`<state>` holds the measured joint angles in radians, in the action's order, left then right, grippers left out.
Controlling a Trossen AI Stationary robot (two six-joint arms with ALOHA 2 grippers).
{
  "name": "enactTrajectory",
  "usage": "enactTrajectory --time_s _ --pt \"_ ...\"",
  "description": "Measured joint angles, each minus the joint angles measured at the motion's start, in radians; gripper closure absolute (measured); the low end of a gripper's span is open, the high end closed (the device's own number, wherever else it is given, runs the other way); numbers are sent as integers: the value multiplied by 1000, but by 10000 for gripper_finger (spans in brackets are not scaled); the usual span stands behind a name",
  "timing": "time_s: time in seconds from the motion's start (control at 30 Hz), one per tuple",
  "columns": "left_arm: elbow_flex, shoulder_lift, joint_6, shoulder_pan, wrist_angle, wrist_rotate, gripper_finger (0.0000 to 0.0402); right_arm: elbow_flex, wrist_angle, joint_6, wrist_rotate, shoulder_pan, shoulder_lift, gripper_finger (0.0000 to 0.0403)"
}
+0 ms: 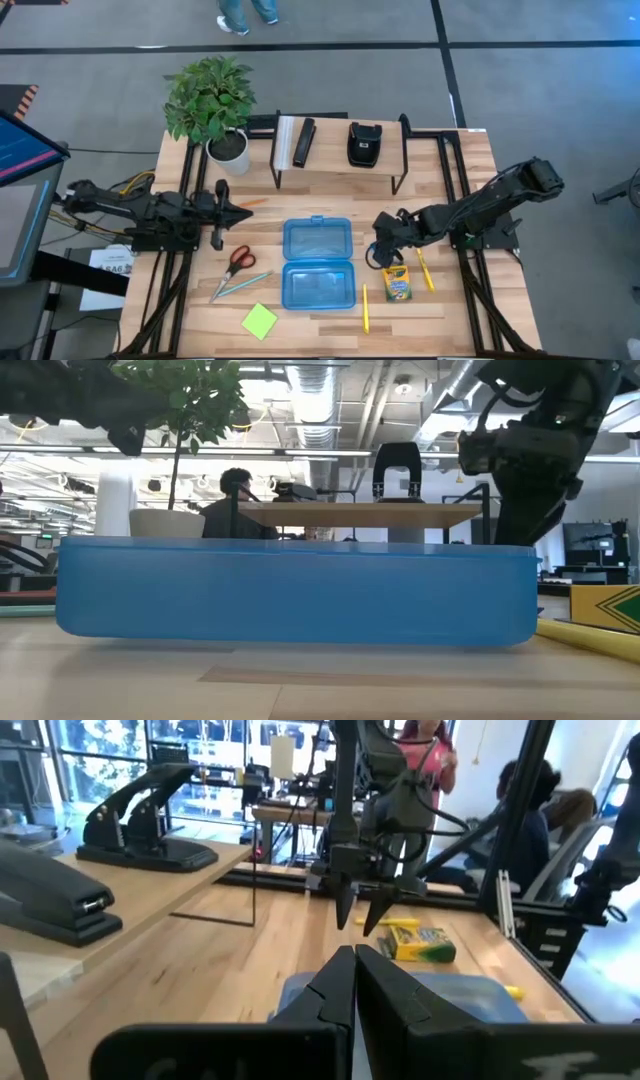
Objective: Pack school essentials
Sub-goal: Adjust the yellow box of crayons
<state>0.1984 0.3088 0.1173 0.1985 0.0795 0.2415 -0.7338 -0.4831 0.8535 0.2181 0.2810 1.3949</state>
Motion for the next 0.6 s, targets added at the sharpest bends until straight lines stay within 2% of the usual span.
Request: enactTrajectory --time_s 0.27,0.6 --pt "6 72 1 0 35 0 394 0 -2 40 -4 0 1 168" --pt "7 97 23 0 52 11 305 0 37 58 11 23 1 168"
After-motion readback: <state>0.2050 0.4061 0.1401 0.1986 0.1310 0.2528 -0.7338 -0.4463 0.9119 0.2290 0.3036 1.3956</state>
